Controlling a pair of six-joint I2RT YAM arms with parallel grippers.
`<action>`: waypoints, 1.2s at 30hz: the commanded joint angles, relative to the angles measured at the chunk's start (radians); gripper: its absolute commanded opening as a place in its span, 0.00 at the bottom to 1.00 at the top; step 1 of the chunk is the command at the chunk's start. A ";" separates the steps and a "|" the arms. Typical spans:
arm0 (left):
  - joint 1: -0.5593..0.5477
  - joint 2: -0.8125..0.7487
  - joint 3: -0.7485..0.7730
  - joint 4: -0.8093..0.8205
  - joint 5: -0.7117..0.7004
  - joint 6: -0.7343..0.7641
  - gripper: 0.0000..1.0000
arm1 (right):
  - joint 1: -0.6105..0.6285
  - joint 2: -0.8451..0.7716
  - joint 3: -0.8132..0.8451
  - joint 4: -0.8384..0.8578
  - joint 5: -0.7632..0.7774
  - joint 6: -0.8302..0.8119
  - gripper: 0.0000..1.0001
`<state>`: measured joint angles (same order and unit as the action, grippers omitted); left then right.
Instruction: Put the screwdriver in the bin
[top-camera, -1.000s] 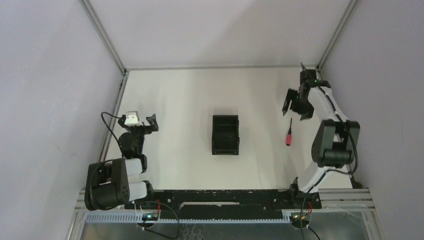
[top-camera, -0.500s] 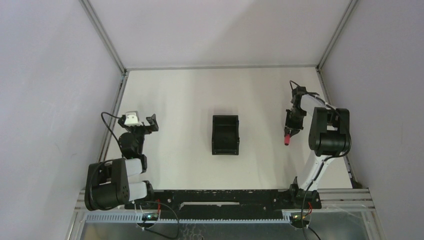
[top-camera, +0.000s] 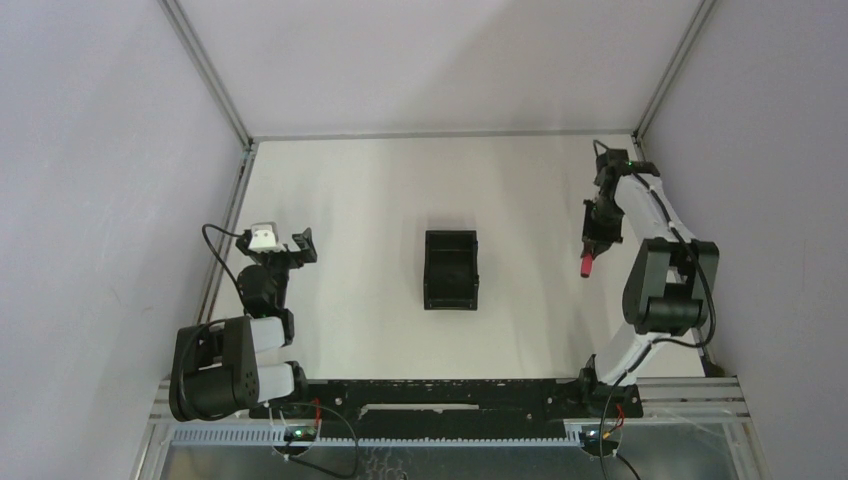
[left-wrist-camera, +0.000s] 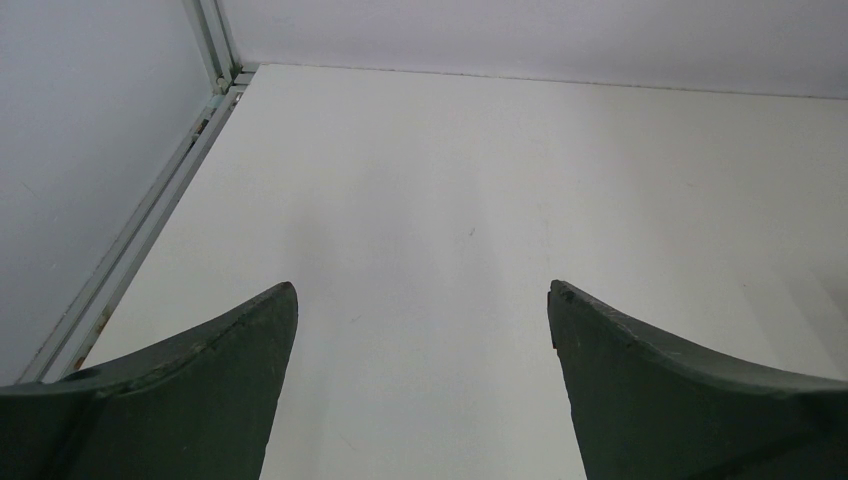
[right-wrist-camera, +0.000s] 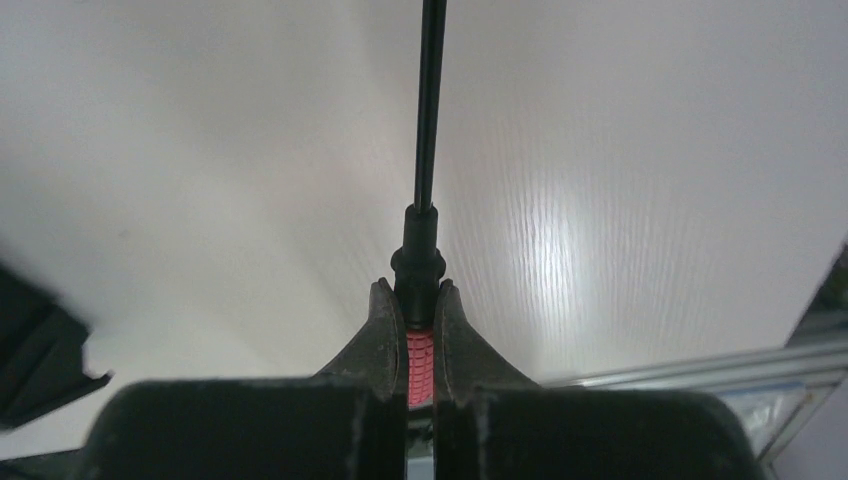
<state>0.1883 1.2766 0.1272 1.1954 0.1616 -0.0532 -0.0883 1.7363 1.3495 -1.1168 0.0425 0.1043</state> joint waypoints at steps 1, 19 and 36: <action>0.003 -0.004 -0.004 0.030 0.006 0.001 1.00 | 0.031 -0.103 0.133 -0.228 -0.002 0.081 0.00; 0.002 -0.003 -0.004 0.031 0.006 0.001 1.00 | 0.715 -0.008 0.315 -0.070 -0.118 0.357 0.00; 0.002 -0.003 -0.003 0.031 0.007 0.001 1.00 | 0.848 0.311 0.395 0.011 -0.078 0.247 0.02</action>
<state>0.1883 1.2766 0.1272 1.1950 0.1616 -0.0532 0.7628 2.0266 1.7393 -1.1370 -0.0860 0.3935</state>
